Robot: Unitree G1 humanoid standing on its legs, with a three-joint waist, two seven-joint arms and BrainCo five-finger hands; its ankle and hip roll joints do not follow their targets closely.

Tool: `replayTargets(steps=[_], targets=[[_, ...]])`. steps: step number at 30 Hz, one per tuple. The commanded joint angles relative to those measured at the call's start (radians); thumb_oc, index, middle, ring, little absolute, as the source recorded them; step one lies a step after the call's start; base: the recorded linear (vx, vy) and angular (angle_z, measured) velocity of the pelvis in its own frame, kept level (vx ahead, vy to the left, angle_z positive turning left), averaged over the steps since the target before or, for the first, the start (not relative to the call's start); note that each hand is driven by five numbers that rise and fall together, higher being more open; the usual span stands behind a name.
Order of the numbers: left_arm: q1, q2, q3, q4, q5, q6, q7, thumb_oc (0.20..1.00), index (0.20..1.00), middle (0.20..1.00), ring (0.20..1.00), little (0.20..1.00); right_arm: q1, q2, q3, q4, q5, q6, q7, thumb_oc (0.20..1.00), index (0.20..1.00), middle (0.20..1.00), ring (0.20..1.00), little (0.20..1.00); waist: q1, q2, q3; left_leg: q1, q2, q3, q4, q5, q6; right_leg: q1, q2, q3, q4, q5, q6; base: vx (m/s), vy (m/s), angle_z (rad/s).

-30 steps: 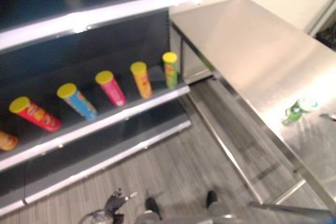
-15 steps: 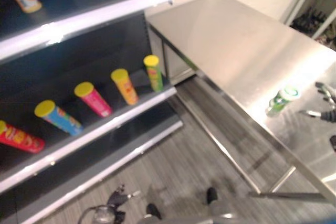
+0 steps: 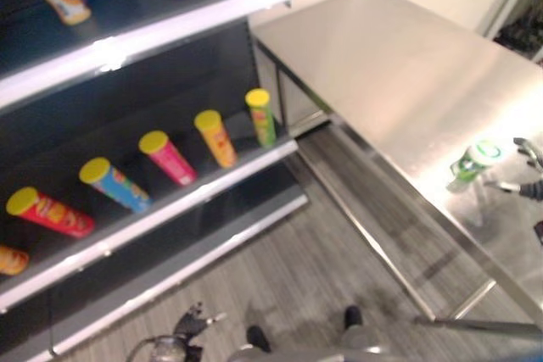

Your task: Put the goods on the table back onto the shelves and tidy them up.

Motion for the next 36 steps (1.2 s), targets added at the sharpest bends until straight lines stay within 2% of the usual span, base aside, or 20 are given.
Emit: replayTargets(steps=[1,12,13,14,15,22,28,32,33,35,36], targets=[[-0.049,0.036,-0.017,0.009,0.036,-0.013,0.01,1.0,1.0,1.0,1.0,1.0,-0.11,0.002,-0.005,0.005,-0.01,-0.025,-0.046,1.0,1.0,1.0,1.0,1.0,0.03,-0.022,0.016,0.026,0.087,0.027,0.125,-0.093,-0.094,-0.033,0.006,-0.06,0.053,-0.091,0.0,0.03,-0.046,0.1],[-0.042,0.032,-0.028,-0.007,0.023,-0.01,0.013,1.0,1.0,1.0,1.0,1.0,-0.15,0.012,0.028,0.072,-0.008,-0.02,-0.065,1.0,1.0,1.0,1.0,1.0,0.05,-0.024,0.019,0.032,0.109,0.003,0.123,-0.068,-0.11,0.003,0.038,-0.09,0.044,-0.116,-0.021,0.02,-0.053,0.13],[-0.041,0.032,-0.029,-0.006,0.023,-0.01,0.012,1.0,1.0,1.0,1.0,1.0,-0.152,0.011,0.033,0.079,-0.004,-0.019,-0.063,0.95,0.95,0.95,0.95,0.95,0.052,-0.025,0.019,0.033,0.112,0.001,0.124,-0.066,-0.11,0.005,0.04,-0.092,0.044,-0.117,-0.023,0.01,-0.039,0.12],[-0.041,0.032,-0.029,-0.005,0.022,-0.01,0.01,1.0,1.0,1.0,1.0,1.0,-0.152,0.009,0.039,0.088,-0.001,-0.017,-0.057,0.598,0.598,0.598,0.598,0.598,0.055,-0.026,0.02,0.033,0.115,-0.001,0.124,-0.062,-0.112,0.008,0.044,-0.095,0.043,-0.12,-0.026,0.0,-0.054,0.12],[-0.041,0.033,-0.028,-0.003,0.021,-0.01,0.01,1.0,1.0,1.0,1.0,1.0,-0.155,0.005,0.045,0.094,0.002,-0.016,-0.054,0.2,0.2,0.2,0.2,0.2,0.056,-0.027,0.021,0.033,0.118,-0.003,0.125,-0.058,-0.114,0.01,0.047,-0.097,0.041,-0.12,-0.027,0.0,-0.053,0.1],[-0.045,0.032,-0.022,0.005,0.014,-0.007,0.014,1.0,1.0,1.0,1.0,1.0,-0.144,-0.04,0.047,0.087,0.02,-0.008,-0.03,0.2,0.2,0.2,0.2,0.2,0.061,-0.034,0.024,0.04,0.139,-0.009,0.132,-0.034,-0.128,0.029,0.069,-0.108,0.037,-0.132,-0.04,0.0,-0.049,0.07],[-0.043,0.034,0.003,0.005,-0.005,-0.005,0.02,1.0,1.0,1.0,1.0,1.0,-0.111,-0.08,-0.022,-0.015,0.02,-0.027,-0.04,0.2,0.2,0.2,0.2,0.2,0.06,-0.042,0.025,0.047,0.164,-0.016,0.149,-0.003,-0.144,0.051,0.093,-0.115,0.033,-0.146,-0.055,0.0,-0.054,0.03],[-0.035,0.039,0.017,-0.004,-0.016,-0.007,0.027,1.0,1.0,1.0,1.0,1.0,-0.136,-0.101,-0.066,-0.102,0.044,-0.066,-0.064,0.2,0.2,0.2,0.2,0.2,0.065,-0.048,0.023,0.046,0.178,-0.028,0.165,0.014,-0.152,0.063,0.111,-0.118,0.029,-0.155,-0.065,-0.01,-0.081,0.07],[-0.031,0.039,0.019,-0.012,-0.024,-0.012,0.03,1.0,1.0,1.0,1.0,1.0,-0.173,-0.124,-0.082,-0.156,0.071,-0.098,-0.075,0.2,0.2,0.2,0.2,0.2,0.074,-0.052,0.023,0.038,0.186,-0.046,0.181,0.033,-0.158,0.07,0.12,-0.122,0.023,-0.16,-0.072,-0.01,-0.065,0.07],[-0.034,0.038,0.02,-0.016,-0.029,-0.015,0.031,1.0,1.0,1.0,1.0,1.0,-0.197,-0.134,-0.085,-0.179,0.088,-0.116,-0.081,0.2,0.2,0.2,0.2,0.2,0.081,-0.056,0.025,0.013,0.185,-0.074,0.194,0.053,-0.161,0.067,0.12,-0.124,0.023,-0.16,-0.074,-0.04,-0.057,0.08],[-0.032,0.033,0.017,-0.018,-0.04,-0.02,0.032,1.0,1.0,1.0,1.0,1.0,-0.225,-0.143,-0.082,-0.202,0.097,-0.136,-0.092,0.2,0.2,0.2,0.2,0.2,0.089,-0.061,0.027,-0.001,0.18,-0.092,0.204,0.037,-0.158,0.069,0.118,-0.126,0.023,-0.163,-0.077,-0.06,-0.066,0.13]])
